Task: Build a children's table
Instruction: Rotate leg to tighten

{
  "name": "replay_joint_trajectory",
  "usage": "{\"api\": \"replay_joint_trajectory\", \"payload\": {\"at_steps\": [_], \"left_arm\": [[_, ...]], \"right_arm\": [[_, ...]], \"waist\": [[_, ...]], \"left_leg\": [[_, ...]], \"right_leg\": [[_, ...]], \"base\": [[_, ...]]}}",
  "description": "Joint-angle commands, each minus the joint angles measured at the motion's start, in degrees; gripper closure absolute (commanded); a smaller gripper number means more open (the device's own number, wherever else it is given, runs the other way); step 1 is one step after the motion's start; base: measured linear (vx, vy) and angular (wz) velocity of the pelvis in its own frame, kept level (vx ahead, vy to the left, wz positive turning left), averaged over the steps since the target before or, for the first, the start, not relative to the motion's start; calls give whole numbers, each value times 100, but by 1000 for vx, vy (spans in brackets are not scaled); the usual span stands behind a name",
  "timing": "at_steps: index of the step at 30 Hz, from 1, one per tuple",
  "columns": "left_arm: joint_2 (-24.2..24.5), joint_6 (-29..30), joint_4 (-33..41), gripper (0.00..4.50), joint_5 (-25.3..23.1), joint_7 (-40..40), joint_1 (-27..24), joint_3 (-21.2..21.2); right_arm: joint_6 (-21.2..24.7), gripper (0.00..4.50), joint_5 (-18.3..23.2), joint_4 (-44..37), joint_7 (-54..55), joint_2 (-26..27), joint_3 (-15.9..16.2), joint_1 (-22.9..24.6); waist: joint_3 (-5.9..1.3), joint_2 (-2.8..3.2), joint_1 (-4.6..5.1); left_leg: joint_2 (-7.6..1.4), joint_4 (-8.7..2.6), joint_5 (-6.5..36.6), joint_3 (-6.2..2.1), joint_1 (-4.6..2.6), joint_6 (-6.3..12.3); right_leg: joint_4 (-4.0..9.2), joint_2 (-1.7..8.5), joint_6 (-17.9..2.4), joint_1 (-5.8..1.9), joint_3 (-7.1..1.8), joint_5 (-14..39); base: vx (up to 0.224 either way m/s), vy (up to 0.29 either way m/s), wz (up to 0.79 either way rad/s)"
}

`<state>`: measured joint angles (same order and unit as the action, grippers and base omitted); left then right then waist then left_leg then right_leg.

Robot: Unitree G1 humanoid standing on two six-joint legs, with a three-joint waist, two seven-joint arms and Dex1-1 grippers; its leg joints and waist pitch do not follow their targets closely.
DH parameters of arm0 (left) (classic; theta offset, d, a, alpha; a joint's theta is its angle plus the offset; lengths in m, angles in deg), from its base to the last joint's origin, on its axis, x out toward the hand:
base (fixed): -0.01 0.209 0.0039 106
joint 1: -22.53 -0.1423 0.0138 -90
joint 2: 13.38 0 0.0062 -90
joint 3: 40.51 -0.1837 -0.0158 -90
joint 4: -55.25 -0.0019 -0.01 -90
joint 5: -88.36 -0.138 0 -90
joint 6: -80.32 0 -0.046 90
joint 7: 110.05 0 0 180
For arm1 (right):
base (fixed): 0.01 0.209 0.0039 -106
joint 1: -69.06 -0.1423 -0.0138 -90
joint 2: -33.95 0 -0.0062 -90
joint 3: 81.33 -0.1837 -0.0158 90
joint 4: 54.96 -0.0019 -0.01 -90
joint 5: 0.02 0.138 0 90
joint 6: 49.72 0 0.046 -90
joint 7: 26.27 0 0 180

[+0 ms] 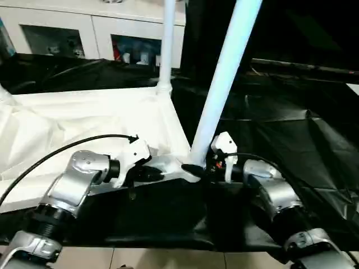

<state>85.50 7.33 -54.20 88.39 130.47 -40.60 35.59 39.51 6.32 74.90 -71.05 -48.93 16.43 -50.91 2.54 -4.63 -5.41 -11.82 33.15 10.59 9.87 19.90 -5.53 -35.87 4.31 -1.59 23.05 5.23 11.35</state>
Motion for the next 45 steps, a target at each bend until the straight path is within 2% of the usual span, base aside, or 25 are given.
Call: {"api": "replay_joint_trajectory", "payload": {"at_steps": [1, 3, 4, 5, 6, 8, 9, 10, 11, 13, 14, 15, 16, 18, 19, 21, 26, 29, 33, 34, 36, 38, 43, 44, 45], "left_arm": [[-471, 115, -379, 450, -86, -836, 164, 5], [-709, 225, -557, 450, -198, -1277, 308, 30], [-973, 343, -703, 450, -260, -1630, 449, 37], [-1143, 419, -786, 450, -287, -1828, 535, 38], [-1274, 416, -843, 450, -317, -1944, 591, -8], [-1457, 374, -921, 450, -397, -2082, 665, -112], [-1538, 322, -968, 450, -453, -2099, 699, -194], [-1576, 286, -993, 450, -488, -2094, 716, -243], [-1612, 235, -1041, 450, -542, -2085, 737, -277], [-1629, 199, -1077, 450, -575, -2075, 750, -288], [-1596, 126, -1105, 450, -588, -2033, 751, -264], [-1596, 126, -1105, 450, -588, -2033, 751, -264], [-1505, 24, -1082, 450, -558, -1936, 721, -198], [-1374, -52, -1037, 450, -505, -1827, 670, -140], [-1367, -58, -1034, 450, -502, -1817, 667, -138], [-1191, -114, -974, 450, -422, -1616, 590, -88], [-695, -552, -809, 450, -231, -945, 370, 74], [-434, -760, -624, 450, -58, -444, 229, 87], [-85, -548, -97, 450, 298, 372, -10, 1], [-40, -539, -49, 450, 327, 451, -34, -23], [62, -412, 186, 450, 491, 766, -148, -63], [111, -348, 336, 450, 567, 955, -223, -95], [89, -325, 409, 450, 590, 953, -245, -112], [88, -317, 416, 450, 590, 954, -246, -108], [88, -314, 418, 450, 590, 955, -245, -106]], "right_arm": [[131, 181, -246, 405, 1003, 197, -158, -68], [223, 181, -316, 549, 1570, 368, -224, -111], [304, 181, -399, 681, 2126, 542, -262, -169], [356, 181, -450, 762, 2466, 652, -281, -209], [380, 181, -498, 833, 2684, 737, -270, -252], [393, 181, -542, 943, 2902, 872, -244, -321], [360, 181, -552, 1006, 2872, 937, -199, -360], [331, 181, -553, 1040, 2818, 970, -167, -382], [267, 181, -599, 1103, 2839, 998, -147, -417], [214, 181, -634, 1146, 2867, 1011, -144, -441], [95, 181, -505, 1146, 2734, 1029, -273, -463], [95, 147, -505, 1146, 2734, 1029, -273, -463], [12, 147, -265, 1045, 2450, 1011, -430, -459], [-57, 107, -127, 898, 2103, 894, -447, -436], [-58, 102, -123, 889, 2082, 885, -445, -434], [-27, 95, -7, 679, 1552, 681, -380, -393], [201, 52, 220, -361, -381, -141, 145, 5], [136, 52, 122, -665, -999, -552, 332, 165], [151, 52, 157, -738, -1275, -748, 248, 168], [179, 52, 174, -756, -1309, -770, 253, 164], [282, 52, 211, -812, -1434, -815, 293, 156], [348, 52, 221, -856, -1503, -843, 332, 154], [392, 52, 148, -786, -1637, -808, 412, 121], [385, 77, 122, -754, -1653, -793, 429, 112], [383, 77, 115, -746, -1656, -789, 433, 109]], "waist": [[-259, -30, 3], [-275, -37, 3], [-270, -16, 7], [-269, -20, 11], [-278, -23, 0], [-294, -29, -14], [-299, 29, -24], [-306, -5, -21], [-308, 33, -34], [-301, 10, -30], [-305, 17, -39], [-300, 18, -37], [-300, 23, -39], [-311, 18, -44], [-309, 15, -42], [-311, 8, -38], [-302, -15, -33], [-293, 6, -13], [-297, 14, 14], [-301, 10, 8], [-304, 31, -12], [-306, 17, -36], [-287, 7, -104], [-286, 10, -101], [-286, 9, -102]], "left_leg": [[-156, -402, 1093, -22, -11, 7], [-164, -395, 1120, -33, -16, -34], [-159, -401, 1106, -29, -10, -33], [-161, -400, 1118, -20, -39, -64], [-151, -393, 1135, -21, -46, -68], [-150, -389, 1074, -22, 2, -26], [-146, -388, 1049, -24, 0, -21], [-142, -386, 1003, -18, 15, 18], [-137, -386, 990, -19, 21, 41], [-137, -387, 1017, -14, 25, 60], [-138, -386, 1070, -14, 24, 60], [-139, -388, 1107, -16, 20, 55], [-144, -394, 1143, -21, 19, 52], [-152, -392, 1122, -25, 28, 89], [-149, -394, 1097, -27, 40, 103], [-148, -383, 1074, -21, 45, 154], [-145, -372, 968, -24, 78, 327], [-158, -380, 1029, -35, 70, 321], [-176, -390, 1009, -34, 49, 289], [-186, -381, 961, -20, 20, 289], [-184, -377, 855, -9, 4, 319], [-193, -375, 744, -2, 4, 348], [-178, -385, 887, 1, 8, 265], [-179, -390, 936, -5, 8, 237], [-180, -392, 954, -8, 4, 211]], "right_leg": [[533, 435, -679, -258, -350, 1994], [538, 455, -619, -258, -345, 2100], [537, 444, -603, -248, -351, 2050], [542, 434, -593, -220, -354, 2011], [538, 434, -584, -223, -349, 2008], [522, 443, -519, -255, -347, 1833], [513, 443, -522, -255, -351, 1732], [507, 429, -524, -266, -346, 1578], [500, 434, -539, -274, -348, 1503], [514, 429, -534, -274, -343, 1516], [524, 441, -510, -274, -344, 1605], [530, 441, -504, -269, -343, 1675], [534, 440, -497, -267, -340, 1740], [521, 440, -515, -275, -341, 1650], [518, 439, -527, -282, -339, 1607], [514, 437, -571, -298, -337, 1523], [521, 430, -559, -331, -333, 1524], [542, 434, -560, -312, -326, 1737], [510, 430, -758, -287, -335, 1605], [496, 421, -859, -268, -341, 1443], [459, 412, -978, -271, -347, 1149], [415, 410, -1089, -285, -345, 826], [457, 429, -957, -297, -348, 1163], [469, 430, -904, -296, -345, 1279], [476, 431, -863, -291, -344, 1362]], "base": [[0, 0, 0], [0, 0, 0], [0, 0, 0], [0, 0, 0], [0, 0, 0], [0, 0, 0], [0, 0, 0], [0, 0, 0], [0, 0, 0], [0, 0, 0], [0, 0, 0], [0, 0, 0], [0, 0, 0], [0, 0, 0], [0, 0, 0], [0, 0, 0], [0, 0, 0], [0, 0, 0], [0, 0, 0], [0, 0, 0], [0, 0, 0], [0, 0, 0], [0, 0, 0], [0, 0, 0], [0, 0, 0]]}}
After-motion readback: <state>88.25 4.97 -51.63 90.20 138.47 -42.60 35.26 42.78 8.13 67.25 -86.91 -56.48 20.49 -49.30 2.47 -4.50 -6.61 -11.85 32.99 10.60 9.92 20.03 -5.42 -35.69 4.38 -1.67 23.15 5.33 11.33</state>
